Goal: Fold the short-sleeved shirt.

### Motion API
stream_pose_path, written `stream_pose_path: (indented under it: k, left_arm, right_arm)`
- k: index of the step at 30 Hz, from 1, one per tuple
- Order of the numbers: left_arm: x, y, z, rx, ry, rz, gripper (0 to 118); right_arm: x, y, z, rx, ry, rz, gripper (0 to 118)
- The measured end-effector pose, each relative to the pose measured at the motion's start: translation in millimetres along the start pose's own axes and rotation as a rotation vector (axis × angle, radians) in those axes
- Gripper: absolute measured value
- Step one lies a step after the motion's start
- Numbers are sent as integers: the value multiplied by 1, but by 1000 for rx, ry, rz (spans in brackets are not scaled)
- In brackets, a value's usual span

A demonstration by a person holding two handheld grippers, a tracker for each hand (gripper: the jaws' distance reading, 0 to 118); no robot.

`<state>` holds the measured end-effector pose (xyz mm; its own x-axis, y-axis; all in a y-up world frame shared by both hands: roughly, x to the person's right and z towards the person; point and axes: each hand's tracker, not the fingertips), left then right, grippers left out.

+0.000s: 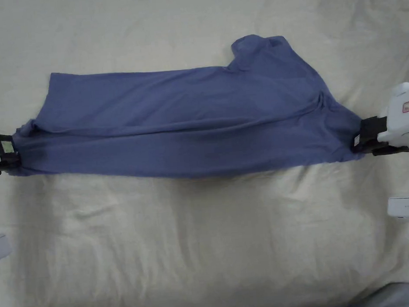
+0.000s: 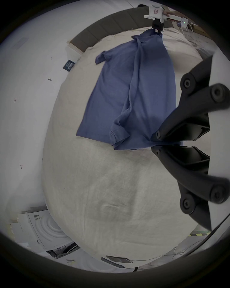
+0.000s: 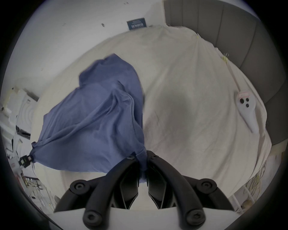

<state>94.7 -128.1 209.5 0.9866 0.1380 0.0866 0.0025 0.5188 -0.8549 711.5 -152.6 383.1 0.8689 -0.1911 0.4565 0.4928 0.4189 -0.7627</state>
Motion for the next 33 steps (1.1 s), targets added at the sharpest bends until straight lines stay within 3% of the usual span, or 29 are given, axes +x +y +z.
stream_pose_path:
  k: [4, 7, 15, 16, 18, 19, 20, 21, 22, 23, 27, 31, 33]
  left_arm:
    - [-18, -21, 27, 10, -25, 35, 1]
    - [-33, -53, 45, 21, -40, 41, 1]
    - [-58, -146, 23, -75, -3, 133, 1]
    - [-60, -151, 18, -64, -1, 147, 4]
    - [-57, -155, 17, -67, 54, 112, 47]
    - [-55, -155, 19, -57, 71, 64, 76]
    - [-56, -152, 21, -34, 78, 28, 103]
    - [-57, -148, 28, 1, 77, 18, 112]
    - [-58, -142, 36, 49, 67, 25, 113]
    - [-59, -135, 44, 94, 65, 39, 113]
    - [-52, -99, 80, 293, 94, 90, 113]
    - [-18, -74, 112, 538, 131, -17, 110]
    - [6, -68, 120, 634, 139, -82, 104]
  right_arm:
    - [3, -24, 38, 21, -4, 53, 6]
    - [4, -59, 60, 70, -24, 144, 6]
    - [25, -160, 46, -31, -30, 69, 6]
    - [29, -168, 42, -31, -21, 41, 6]
    - [30, -177, 42, -19, -11, 4, 8]
    - [31, -180, 45, 1, -7, -6, 14]
    - [30, -177, 51, 2, -31, 11, 36]
    - [29, -173, 57, 6, -72, 46, 62]
    - [27, -170, 64, 25, -94, 70, 85]
    - [25, -166, 74, 75, -119, 94, 101]
    - [4, -139, 126, 337, -143, 132, 101]
    - [-37, -124, 167, 644, -147, 184, 102]
    - [-58, -119, 175, 757, -136, 189, 102]
